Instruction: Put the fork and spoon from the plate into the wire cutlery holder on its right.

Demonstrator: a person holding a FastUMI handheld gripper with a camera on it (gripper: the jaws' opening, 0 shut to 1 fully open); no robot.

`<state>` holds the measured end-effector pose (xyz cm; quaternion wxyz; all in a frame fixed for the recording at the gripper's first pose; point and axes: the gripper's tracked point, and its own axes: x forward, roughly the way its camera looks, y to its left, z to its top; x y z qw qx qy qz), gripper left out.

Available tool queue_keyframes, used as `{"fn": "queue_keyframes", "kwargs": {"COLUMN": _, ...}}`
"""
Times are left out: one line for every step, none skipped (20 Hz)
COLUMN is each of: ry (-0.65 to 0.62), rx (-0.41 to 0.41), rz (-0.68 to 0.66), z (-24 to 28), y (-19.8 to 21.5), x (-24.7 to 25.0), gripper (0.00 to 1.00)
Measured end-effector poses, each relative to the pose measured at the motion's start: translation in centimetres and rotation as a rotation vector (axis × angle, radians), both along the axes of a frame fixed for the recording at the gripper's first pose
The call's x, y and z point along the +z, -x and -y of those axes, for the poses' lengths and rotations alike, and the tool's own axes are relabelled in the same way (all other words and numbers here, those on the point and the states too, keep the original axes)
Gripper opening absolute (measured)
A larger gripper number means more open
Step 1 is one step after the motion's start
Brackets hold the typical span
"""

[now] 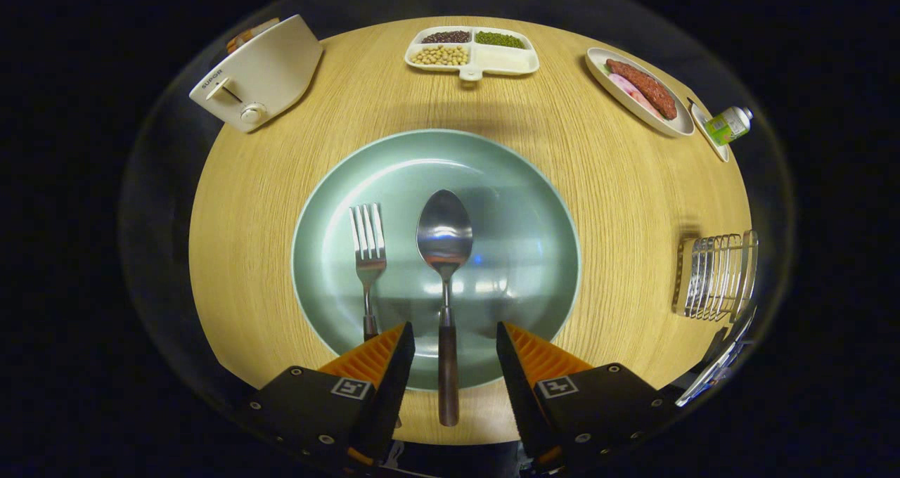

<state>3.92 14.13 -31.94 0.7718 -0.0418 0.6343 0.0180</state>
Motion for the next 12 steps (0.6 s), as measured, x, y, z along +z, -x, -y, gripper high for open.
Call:
{"fn": "queue_keyframes", "kwargs": {"ry": -0.002, "rx": -0.004, "rz": -0.009, "z": 0.0, "y": 0.2, "x": -0.2, "gripper": 0.63}}
{"fn": "queue_keyframes", "kwargs": {"ry": -0.005, "rx": -0.006, "rz": -0.016, "z": 0.0, "y": 0.3, "x": -0.3, "gripper": 0.56}}
{"fn": "queue_keyframes", "kwargs": {"ry": -0.004, "rx": -0.009, "rz": -0.023, "z": 0.1, "y": 0.4, "x": -0.3, "gripper": 0.50}}
{"fn": "queue_keyframes", "kwargs": {"ry": -0.012, "rx": -0.018, "rz": -0.024, "z": 0.1, "y": 0.4, "x": -0.2, "gripper": 0.37}}
{"fn": "queue_keyframes", "kwargs": {"ry": -0.021, "rx": -0.033, "rz": -0.024, "z": 0.0, "y": 0.3, "x": -0.4, "gripper": 0.29}}
{"fn": "queue_keyframes", "kwargs": {"ry": -0.034, "rx": -0.034, "rz": -0.031, "z": -0.1, "y": 0.3, "x": -0.5, "gripper": 0.13}}
{"fn": "queue_keyframes", "kwargs": {"ry": -0.053, "rx": -0.029, "rz": -0.035, "z": -0.2, "y": 0.4, "x": -0.1, "gripper": 0.10}}
{"fn": "queue_keyframes", "kwargs": {"ry": -0.067, "rx": -0.017, "rz": -0.039, "z": -0.3, "y": 0.6, "x": 0.2, "gripper": 0.06}}
{"fn": "queue_keyframes", "kwargs": {"ry": -0.074, "rx": -0.005, "rz": -0.023, "z": 0.0, "y": 0.4, "x": 0.7, "gripper": 0.05}}
{"fn": "queue_keyframes", "kwargs": {"ry": -0.086, "rx": 0.002, "rz": -0.003, "z": 0.4, "y": 0.1, "x": 1.3, "gripper": 0.03}}
{"fn": "queue_keyframes", "kwargs": {"ry": -0.108, "rx": -0.007, "rz": 0.012, "z": 0.7, "y": 0.0, "x": 2.2, "gripper": 0.03}}
{"fn": "queue_keyframes", "kwargs": {"ry": -0.129, "rx": -0.018, "rz": 0.025, "z": 1.2, "y": -0.1, "x": 3.1, "gripper": 0.03}}
